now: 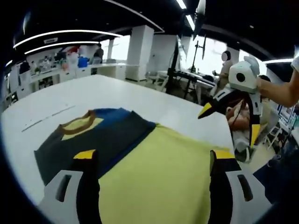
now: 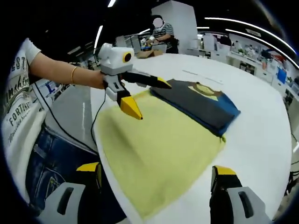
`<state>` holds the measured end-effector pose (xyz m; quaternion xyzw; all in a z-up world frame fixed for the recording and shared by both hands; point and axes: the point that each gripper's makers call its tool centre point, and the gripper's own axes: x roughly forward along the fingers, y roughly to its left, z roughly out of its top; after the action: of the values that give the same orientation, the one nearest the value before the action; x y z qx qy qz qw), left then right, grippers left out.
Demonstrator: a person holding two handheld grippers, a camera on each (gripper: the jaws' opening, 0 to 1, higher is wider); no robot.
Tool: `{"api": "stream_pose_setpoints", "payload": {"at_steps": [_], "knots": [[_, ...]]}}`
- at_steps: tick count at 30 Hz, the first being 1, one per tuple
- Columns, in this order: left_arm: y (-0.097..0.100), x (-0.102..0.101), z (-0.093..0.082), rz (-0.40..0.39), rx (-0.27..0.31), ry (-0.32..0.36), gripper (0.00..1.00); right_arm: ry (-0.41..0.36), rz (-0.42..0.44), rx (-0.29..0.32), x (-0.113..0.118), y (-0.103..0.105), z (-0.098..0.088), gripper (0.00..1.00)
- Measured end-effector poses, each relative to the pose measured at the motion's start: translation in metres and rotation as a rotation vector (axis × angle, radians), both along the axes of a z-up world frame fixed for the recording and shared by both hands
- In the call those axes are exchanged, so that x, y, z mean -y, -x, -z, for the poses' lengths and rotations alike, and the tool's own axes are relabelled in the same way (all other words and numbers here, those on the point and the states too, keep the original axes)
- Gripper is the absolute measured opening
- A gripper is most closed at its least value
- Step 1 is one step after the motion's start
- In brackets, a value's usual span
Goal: Fold the garment on the visible template until the final outline fits inside the template.
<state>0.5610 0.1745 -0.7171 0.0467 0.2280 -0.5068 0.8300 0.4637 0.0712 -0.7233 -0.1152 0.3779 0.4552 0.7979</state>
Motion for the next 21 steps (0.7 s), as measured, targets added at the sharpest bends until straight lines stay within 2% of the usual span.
{"api": "stream_pose_setpoints", "payload": {"at_steps": [6,15,21], "knots": [[0.028,-0.022,0.001,0.043,0.005,-0.026,0.90,0.091,-0.101,0.008,0.000,0.015,0.008,0.87],[0.062,-0.064,0.006,0.037,-0.001,-0.086,0.80,0.122,-0.153,0.017,-0.006,0.028,0.010,0.77],[0.080,-0.085,0.009,0.050,0.009,-0.138,0.68,0.137,-0.178,0.015,-0.010,0.034,0.015,0.72]]}}
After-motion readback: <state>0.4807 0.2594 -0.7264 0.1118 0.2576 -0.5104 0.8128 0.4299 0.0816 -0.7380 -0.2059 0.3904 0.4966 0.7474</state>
